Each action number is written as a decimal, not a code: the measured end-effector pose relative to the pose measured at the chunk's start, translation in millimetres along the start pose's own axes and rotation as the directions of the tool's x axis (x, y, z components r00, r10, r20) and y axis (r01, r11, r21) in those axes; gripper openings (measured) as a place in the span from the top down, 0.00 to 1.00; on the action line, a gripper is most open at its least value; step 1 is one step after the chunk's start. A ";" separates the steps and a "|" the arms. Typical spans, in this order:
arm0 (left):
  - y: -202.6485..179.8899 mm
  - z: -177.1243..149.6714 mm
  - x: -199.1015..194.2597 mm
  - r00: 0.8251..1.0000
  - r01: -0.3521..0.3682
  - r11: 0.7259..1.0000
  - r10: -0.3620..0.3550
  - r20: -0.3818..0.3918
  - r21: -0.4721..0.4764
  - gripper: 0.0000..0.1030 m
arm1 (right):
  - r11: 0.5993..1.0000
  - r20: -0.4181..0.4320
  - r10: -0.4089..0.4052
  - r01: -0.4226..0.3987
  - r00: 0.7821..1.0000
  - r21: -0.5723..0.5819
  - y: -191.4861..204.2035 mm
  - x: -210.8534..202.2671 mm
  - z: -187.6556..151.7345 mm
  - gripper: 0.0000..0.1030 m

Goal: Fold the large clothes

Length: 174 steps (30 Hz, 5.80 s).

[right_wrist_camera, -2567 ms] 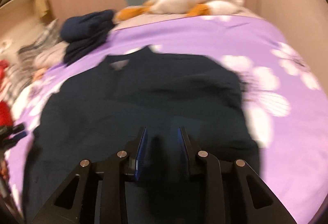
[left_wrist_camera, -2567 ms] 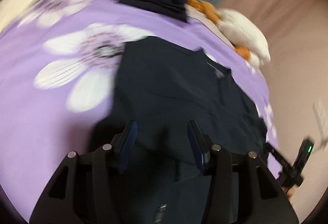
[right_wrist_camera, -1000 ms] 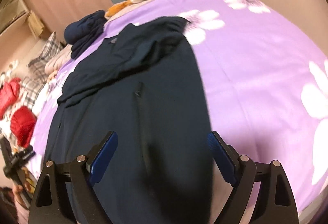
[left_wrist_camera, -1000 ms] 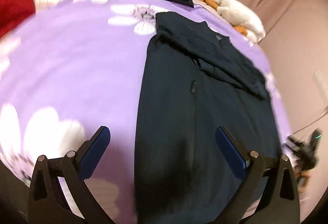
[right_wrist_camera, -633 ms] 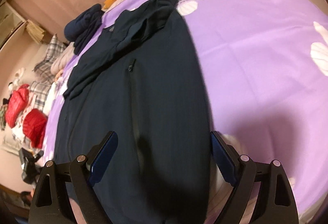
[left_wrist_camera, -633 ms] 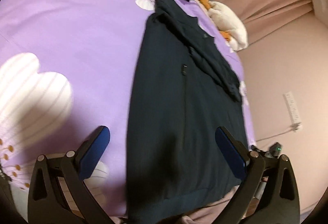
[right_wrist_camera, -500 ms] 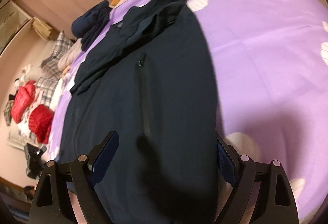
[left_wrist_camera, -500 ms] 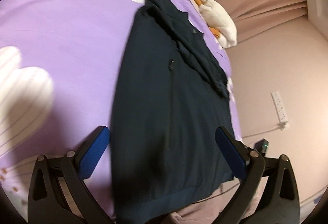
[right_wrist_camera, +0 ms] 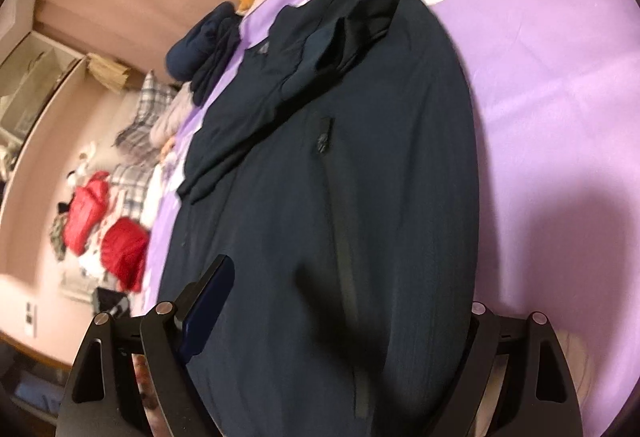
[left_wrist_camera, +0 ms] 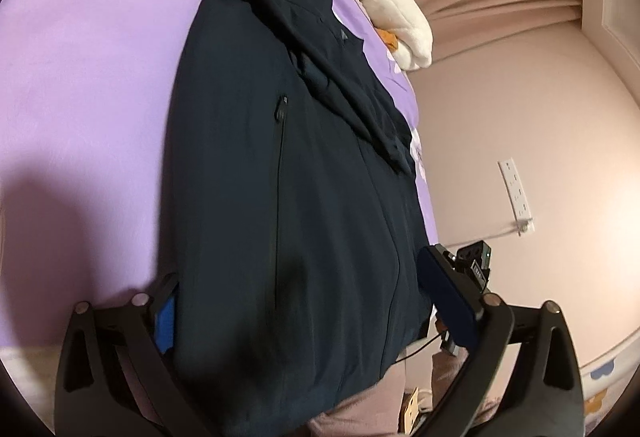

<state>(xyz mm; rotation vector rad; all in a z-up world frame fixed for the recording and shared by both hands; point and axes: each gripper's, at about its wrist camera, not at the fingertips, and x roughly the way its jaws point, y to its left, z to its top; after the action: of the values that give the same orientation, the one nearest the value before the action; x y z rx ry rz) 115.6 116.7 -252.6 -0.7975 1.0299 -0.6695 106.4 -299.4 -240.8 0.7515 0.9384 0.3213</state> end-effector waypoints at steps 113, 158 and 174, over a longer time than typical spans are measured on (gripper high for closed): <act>-162.9 -49.7 -29.9 0.915 -0.337 0.833 0.180 0.362 0.438 0.89 | 0.930 0.224 0.333 -0.281 0.916 -0.235 81.0 -59.4 -37.5 0.85; -198.9 -76.6 -75.3 0.897 -0.333 0.807 0.112 0.427 0.488 0.89 | 0.863 0.247 0.458 -0.361 0.854 -0.353 100.7 -98.9 -47.8 0.85; -195.2 -75.4 -81.6 0.893 -0.343 0.815 0.129 0.431 0.467 0.89 | 0.864 0.246 0.455 -0.358 0.856 -0.353 94.0 -98.7 -45.3 0.85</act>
<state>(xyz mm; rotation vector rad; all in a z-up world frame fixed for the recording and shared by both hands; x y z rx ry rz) -6.1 55.6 -74.0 -0.2743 0.5259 -0.5138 19.2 -267.8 -131.1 0.6963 0.3951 0.6812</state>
